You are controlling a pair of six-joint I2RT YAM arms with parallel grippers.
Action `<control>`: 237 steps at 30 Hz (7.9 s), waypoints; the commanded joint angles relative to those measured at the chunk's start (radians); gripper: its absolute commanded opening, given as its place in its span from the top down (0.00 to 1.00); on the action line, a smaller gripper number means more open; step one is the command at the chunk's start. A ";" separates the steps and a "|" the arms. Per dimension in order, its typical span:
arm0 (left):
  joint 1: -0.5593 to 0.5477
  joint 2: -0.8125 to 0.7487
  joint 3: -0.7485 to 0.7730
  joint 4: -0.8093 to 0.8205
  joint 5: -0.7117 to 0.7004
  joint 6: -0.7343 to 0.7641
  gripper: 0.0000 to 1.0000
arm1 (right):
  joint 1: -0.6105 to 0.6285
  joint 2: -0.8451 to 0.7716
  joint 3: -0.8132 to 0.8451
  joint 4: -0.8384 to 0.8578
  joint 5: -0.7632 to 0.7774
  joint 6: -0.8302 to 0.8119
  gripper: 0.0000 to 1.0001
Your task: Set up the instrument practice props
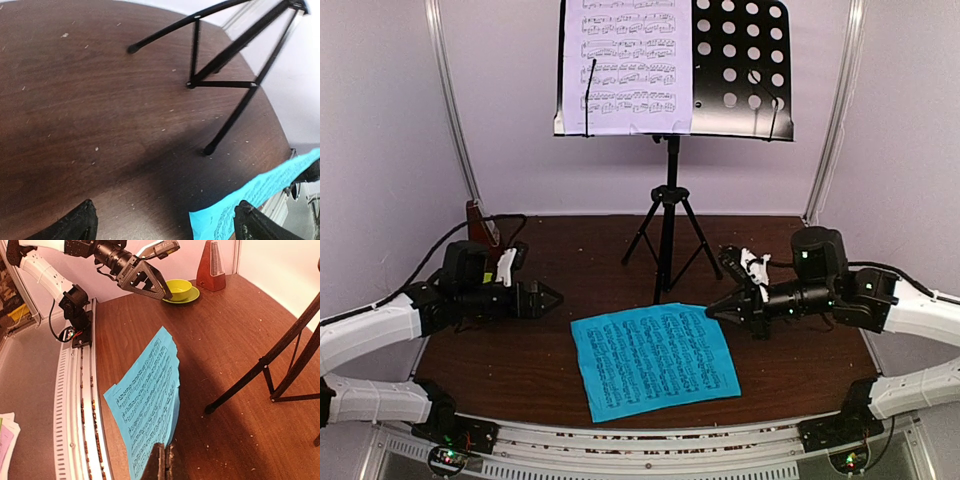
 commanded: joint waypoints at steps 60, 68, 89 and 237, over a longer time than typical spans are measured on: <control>-0.345 0.328 0.714 -0.412 0.259 0.587 1.00 | 0.021 -0.179 0.190 -0.277 0.407 -0.164 0.13; -0.366 0.419 0.894 -0.591 0.282 0.607 1.00 | 0.085 -0.100 0.253 -0.324 0.500 -0.187 0.12; -0.383 0.491 1.038 -0.753 0.356 0.630 1.00 | 0.177 0.047 0.401 -0.324 0.469 -0.280 0.16; -0.463 0.713 1.793 -0.153 -0.580 0.261 1.00 | -0.119 0.101 0.848 -0.174 0.752 0.258 0.48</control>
